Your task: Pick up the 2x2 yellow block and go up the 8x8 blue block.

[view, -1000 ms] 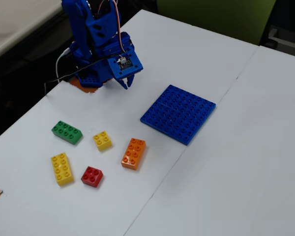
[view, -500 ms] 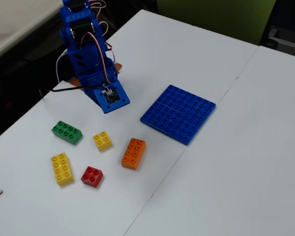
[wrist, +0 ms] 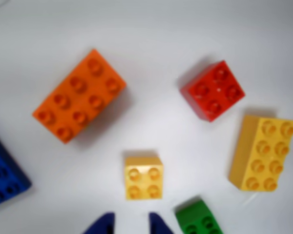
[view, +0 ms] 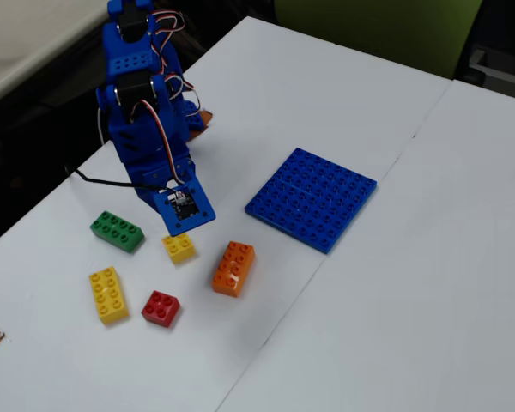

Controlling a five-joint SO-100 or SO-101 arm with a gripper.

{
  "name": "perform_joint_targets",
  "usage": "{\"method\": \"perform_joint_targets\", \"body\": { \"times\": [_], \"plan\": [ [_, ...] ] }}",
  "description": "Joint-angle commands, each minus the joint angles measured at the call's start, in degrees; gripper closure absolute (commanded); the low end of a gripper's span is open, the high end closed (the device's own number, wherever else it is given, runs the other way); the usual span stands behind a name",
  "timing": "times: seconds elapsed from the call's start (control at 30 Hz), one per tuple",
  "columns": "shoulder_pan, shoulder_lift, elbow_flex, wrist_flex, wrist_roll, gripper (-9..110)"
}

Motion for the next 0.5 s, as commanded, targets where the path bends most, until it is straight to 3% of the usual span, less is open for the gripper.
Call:
{"method": "perform_joint_targets", "body": {
  "times": [0.0,0.47],
  "plan": [
    [1.49,-0.18,-3.16,-0.88,-1.76,92],
    [4.83,-6.42,-0.79,-5.1,-7.56,84]
  ]
}}
